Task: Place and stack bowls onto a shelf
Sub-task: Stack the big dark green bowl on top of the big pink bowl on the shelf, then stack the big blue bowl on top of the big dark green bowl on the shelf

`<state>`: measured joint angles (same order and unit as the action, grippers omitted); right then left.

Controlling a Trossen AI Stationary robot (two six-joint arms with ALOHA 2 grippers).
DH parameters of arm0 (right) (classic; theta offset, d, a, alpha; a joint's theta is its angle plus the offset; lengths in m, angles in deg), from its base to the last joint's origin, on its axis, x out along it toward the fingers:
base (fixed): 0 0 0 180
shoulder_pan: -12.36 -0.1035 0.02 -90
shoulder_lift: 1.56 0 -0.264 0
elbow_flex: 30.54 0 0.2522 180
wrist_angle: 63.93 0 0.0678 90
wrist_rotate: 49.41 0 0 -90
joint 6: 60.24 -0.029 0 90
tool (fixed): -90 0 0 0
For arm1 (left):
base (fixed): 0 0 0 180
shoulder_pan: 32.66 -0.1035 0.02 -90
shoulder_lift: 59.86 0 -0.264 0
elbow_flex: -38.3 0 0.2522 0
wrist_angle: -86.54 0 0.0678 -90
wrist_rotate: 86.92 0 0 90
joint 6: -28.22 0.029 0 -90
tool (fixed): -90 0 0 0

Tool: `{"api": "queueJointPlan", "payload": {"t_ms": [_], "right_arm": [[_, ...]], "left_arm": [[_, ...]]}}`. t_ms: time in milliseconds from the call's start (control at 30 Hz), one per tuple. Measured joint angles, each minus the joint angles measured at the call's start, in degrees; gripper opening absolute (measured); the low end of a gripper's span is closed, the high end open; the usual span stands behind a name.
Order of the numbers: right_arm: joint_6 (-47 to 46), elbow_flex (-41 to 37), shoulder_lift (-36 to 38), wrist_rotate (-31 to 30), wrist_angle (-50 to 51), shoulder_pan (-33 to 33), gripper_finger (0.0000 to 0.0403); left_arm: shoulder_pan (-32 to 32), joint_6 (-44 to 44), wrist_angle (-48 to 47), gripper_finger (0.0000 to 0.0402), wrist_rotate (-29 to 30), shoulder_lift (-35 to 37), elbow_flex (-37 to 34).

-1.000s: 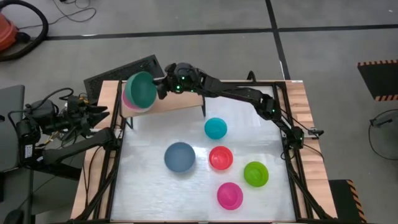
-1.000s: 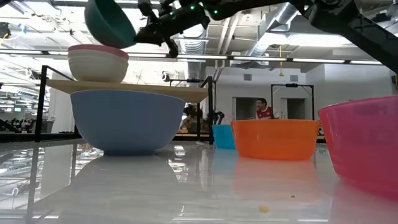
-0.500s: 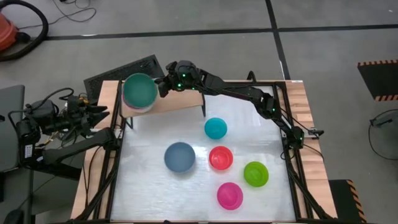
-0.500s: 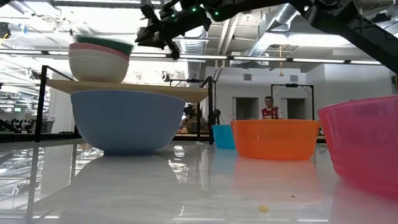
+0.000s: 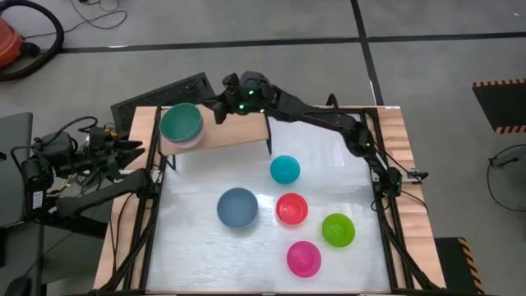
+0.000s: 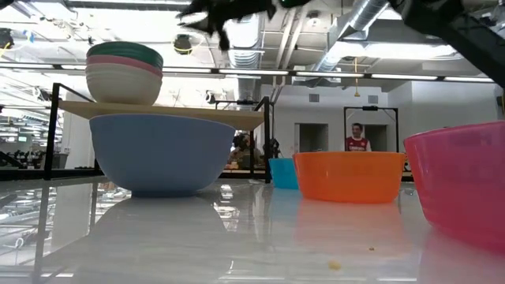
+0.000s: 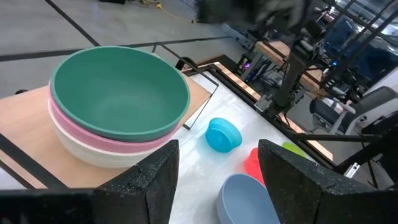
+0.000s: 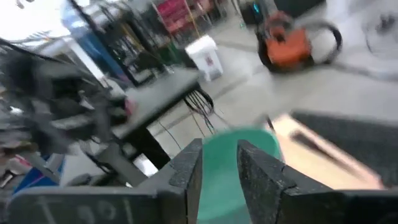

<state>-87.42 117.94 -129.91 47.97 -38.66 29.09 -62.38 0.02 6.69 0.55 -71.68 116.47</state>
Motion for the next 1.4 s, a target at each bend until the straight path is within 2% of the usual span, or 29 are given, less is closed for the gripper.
{"api": "queueJointPlan", "payload": {"t_ms": [100, 233, 667, 833, 967, 1067, 1133, 1267, 1400], "right_arm": [[3.46, 0.17, 1.44, -1.97, -0.53, -1.28, 0.0113], [5.26, -0.01, -0.33, -4.62, -0.61, -2.82, 0.0102], [1.71, -0.14, -8.98, -4.02, -6.18, -3.87, 0.0098], [1.71, -0.12, -8.67, -2.68, -7.64, -3.85, 0.0098], [2.03, -0.01, -5.17, -1.26, -7.07, -3.95, 0.0098], [2.71, 0.41, -0.34, 0.77, 0.78, -4.49, 0.0098], [4.73, 0.32, 3.15, 0.69, 11.65, -5.38, 0.0098], [4.61, 0.15, 6.6, -3.11, 33.77, -8.82, 0.0098], [1.2, 0.1, 6.8, -7.89, 51.63, -13.29, 0.0098]], "left_arm": [[0.01, 0.09, 0.01, 0.0204, 0.46, 0.0, 0.0], [0.02, 0.63, 0.02, 0.0204, 0.95, 0.0, 0.0], [0.02, -0.28, 0.01, 0.0204, 0.24, 0.0, 0.0], [0.0, -0.37, 0.0, 0.0204, -0.13, 0.0, 0.0], [0.02, 0.02, 0.0, 0.0204, -0.05, 0.0, 0.0], [0.02, 0.04, 0.0, 0.0204, -0.07, 0.0, 0.0], [0.02, 0.07, 0.0, 0.0204, -0.08, 0.0, 0.0], [0.01, 0.9, 0.0, 0.0204, -0.08, 0.0, 0.0], [0.02, 2.54, 0.0, 0.0204, -0.08, 0.0, 0.0]]}}
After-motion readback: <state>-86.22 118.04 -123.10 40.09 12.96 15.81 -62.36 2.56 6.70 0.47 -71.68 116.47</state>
